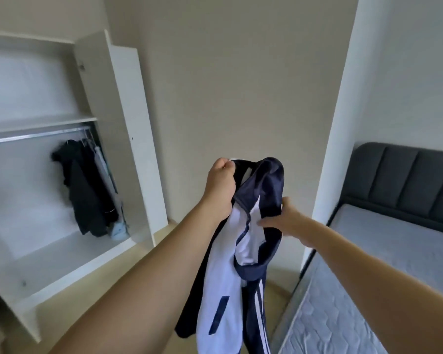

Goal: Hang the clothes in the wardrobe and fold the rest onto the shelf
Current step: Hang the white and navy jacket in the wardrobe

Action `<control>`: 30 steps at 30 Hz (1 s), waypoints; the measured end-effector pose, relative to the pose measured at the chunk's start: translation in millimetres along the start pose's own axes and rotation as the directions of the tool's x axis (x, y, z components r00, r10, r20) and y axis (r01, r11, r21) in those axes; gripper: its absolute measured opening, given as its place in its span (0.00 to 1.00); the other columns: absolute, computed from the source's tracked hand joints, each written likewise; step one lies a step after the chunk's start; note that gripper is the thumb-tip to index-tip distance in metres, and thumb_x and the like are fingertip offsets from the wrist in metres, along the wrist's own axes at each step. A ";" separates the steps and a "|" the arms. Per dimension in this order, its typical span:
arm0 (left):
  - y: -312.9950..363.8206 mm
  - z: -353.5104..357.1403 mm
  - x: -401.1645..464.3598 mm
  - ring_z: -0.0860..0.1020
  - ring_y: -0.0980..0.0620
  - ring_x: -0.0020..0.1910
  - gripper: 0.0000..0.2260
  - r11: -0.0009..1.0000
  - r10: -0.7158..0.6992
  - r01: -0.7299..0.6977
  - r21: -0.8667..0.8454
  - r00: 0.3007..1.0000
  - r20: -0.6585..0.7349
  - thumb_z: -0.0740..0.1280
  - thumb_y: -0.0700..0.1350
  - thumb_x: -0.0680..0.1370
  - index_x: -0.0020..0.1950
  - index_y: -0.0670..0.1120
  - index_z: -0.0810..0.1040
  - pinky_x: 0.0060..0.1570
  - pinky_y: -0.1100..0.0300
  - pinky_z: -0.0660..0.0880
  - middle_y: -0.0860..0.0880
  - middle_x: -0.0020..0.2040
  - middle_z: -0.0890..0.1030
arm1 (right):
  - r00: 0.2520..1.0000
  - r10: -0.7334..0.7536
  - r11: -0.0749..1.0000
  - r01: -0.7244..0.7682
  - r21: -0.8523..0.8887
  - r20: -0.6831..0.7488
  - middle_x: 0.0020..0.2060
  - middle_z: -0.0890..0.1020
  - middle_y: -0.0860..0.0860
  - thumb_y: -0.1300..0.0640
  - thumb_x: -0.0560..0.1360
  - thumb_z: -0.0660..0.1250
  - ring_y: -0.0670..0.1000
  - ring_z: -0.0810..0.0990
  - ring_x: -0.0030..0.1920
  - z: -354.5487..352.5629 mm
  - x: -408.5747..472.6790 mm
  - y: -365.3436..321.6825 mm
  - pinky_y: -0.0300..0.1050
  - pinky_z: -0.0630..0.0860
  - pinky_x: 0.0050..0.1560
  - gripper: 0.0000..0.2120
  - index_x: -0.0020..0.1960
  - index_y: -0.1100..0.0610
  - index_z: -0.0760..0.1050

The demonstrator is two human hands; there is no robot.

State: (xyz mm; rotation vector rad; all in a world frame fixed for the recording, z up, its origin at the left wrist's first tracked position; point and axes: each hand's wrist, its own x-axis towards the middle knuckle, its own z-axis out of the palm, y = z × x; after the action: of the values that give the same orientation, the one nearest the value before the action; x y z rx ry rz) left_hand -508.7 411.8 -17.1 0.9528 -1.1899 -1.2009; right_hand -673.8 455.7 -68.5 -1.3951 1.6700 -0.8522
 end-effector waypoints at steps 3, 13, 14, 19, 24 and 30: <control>9.1 -45.9 19.2 0.65 0.49 0.41 0.07 0.999 0.043 -0.041 0.029 0.996 -0.078 0.57 0.48 0.77 0.43 0.47 0.71 0.43 0.53 0.65 0.48 0.41 0.68 | 0.989 0.087 0.973 -0.059 -0.221 0.121 0.39 0.79 0.55 0.58 0.69 0.68 0.53 0.76 0.36 59.2 27.2 -5.4 0.42 0.70 0.35 0.12 0.52 0.59 0.75; 32.4 -230.7 124.4 0.67 0.50 0.40 0.08 0.995 0.098 -0.074 0.071 0.892 -0.441 0.55 0.44 0.80 0.47 0.48 0.72 0.42 0.54 0.66 0.46 0.43 0.71 | 0.916 0.291 0.947 -0.317 0.056 0.275 0.38 0.77 0.57 0.59 0.79 0.54 0.56 0.77 0.35 201.6 157.4 -104.2 0.52 0.76 0.43 0.10 0.44 0.61 0.71; 30.9 -253.3 140.8 0.68 0.50 0.40 0.08 0.993 0.108 -0.072 0.091 0.867 -0.487 0.54 0.43 0.81 0.48 0.47 0.72 0.41 0.55 0.66 0.46 0.43 0.71 | 0.926 0.266 0.940 -0.311 0.143 0.266 0.39 0.78 0.57 0.60 0.79 0.55 0.56 0.77 0.36 215.8 178.3 -121.0 0.53 0.77 0.43 0.09 0.45 0.60 0.71; 25.9 -365.0 201.1 0.66 0.49 0.32 0.11 0.994 0.079 -0.013 0.111 0.789 -0.609 0.53 0.38 0.77 0.36 0.49 0.66 0.33 0.59 0.64 0.47 0.34 0.68 | 0.962 0.176 0.829 -0.260 0.495 0.209 0.39 0.80 0.54 0.61 0.77 0.57 0.55 0.79 0.36 265.1 258.1 -198.8 0.48 0.78 0.35 0.07 0.48 0.56 0.74; 24.8 -459.0 241.8 0.66 0.51 0.31 0.11 0.996 0.007 0.051 0.072 0.769 -0.639 0.54 0.38 0.78 0.37 0.46 0.66 0.29 0.61 0.66 0.47 0.34 0.66 | 0.964 0.076 0.759 -0.221 0.612 0.253 0.41 0.82 0.51 0.51 0.75 0.61 0.54 0.80 0.39 321.7 321.3 -274.4 0.46 0.79 0.43 0.09 0.49 0.53 0.78; 16.7 -552.0 284.8 0.75 0.52 0.36 0.09 0.948 0.007 0.170 0.267 0.832 -0.555 0.61 0.42 0.80 0.55 0.41 0.78 0.32 0.63 0.73 0.48 0.40 0.79 | 0.895 -0.017 0.736 -0.290 0.612 0.446 0.52 0.83 0.54 0.41 0.76 0.58 0.58 0.81 0.53 419.6 380.6 -346.4 0.56 0.78 0.51 0.20 0.56 0.52 0.78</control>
State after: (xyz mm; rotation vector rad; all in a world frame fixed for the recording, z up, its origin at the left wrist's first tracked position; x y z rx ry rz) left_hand 28.5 100.8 -44.2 1.4832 -0.8762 -0.7255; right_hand -178.1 16.8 -18.8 -0.8443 0.9584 -0.8615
